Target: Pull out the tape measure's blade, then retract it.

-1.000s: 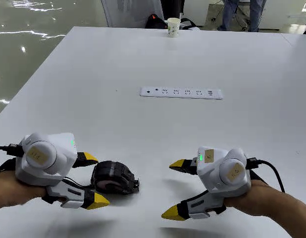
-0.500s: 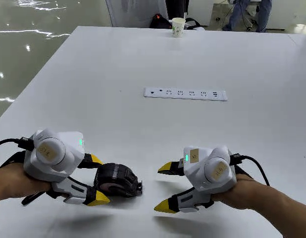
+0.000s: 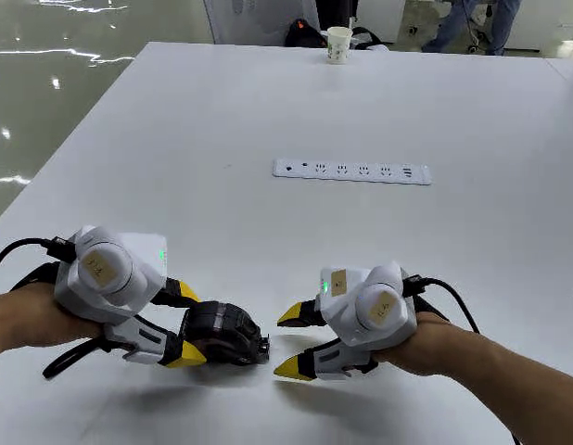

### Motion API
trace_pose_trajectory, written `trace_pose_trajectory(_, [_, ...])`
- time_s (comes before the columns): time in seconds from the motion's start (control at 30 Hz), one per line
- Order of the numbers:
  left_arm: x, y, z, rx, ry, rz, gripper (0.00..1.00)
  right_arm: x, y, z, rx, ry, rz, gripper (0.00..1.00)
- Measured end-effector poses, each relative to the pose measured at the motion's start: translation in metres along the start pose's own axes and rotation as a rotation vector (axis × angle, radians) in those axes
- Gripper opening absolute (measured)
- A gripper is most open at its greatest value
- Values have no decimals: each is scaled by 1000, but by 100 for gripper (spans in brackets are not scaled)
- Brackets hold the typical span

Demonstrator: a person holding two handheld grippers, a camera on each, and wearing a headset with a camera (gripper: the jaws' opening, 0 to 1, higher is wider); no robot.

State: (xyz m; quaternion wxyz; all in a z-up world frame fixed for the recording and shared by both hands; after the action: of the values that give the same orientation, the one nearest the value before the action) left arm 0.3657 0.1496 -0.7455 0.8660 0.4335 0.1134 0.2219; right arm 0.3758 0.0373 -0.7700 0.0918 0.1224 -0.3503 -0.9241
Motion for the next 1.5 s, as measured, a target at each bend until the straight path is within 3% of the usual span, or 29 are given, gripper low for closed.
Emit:
trace_pose_trajectory(0.4, [-7,1,1,2,-16,-26,26,-6,-11,0,22,1,6,21])
trace_pose_trajectory(1.07, [-8,2,2,-12,-14,-28,25,-1,-19,3,33,1,29,12])
trace_pose_trajectory(1.5, [-4,2,1,-17,3,-27,25,-4,-19,2,31,-30,9,10])
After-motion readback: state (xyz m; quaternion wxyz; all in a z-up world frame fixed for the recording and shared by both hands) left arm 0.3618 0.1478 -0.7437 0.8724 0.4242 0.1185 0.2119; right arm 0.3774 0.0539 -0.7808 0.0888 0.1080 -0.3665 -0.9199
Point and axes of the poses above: the centre of the closed fingertips' face, and the gripper's own axes: y roughly backward along the fingers, x roughly to its left, z roughly out of its top, the point moved 3 cm from there along y, roughly backward along the fingers, and after that the axes turned 6 degrees about y, right-handed, at the moved point
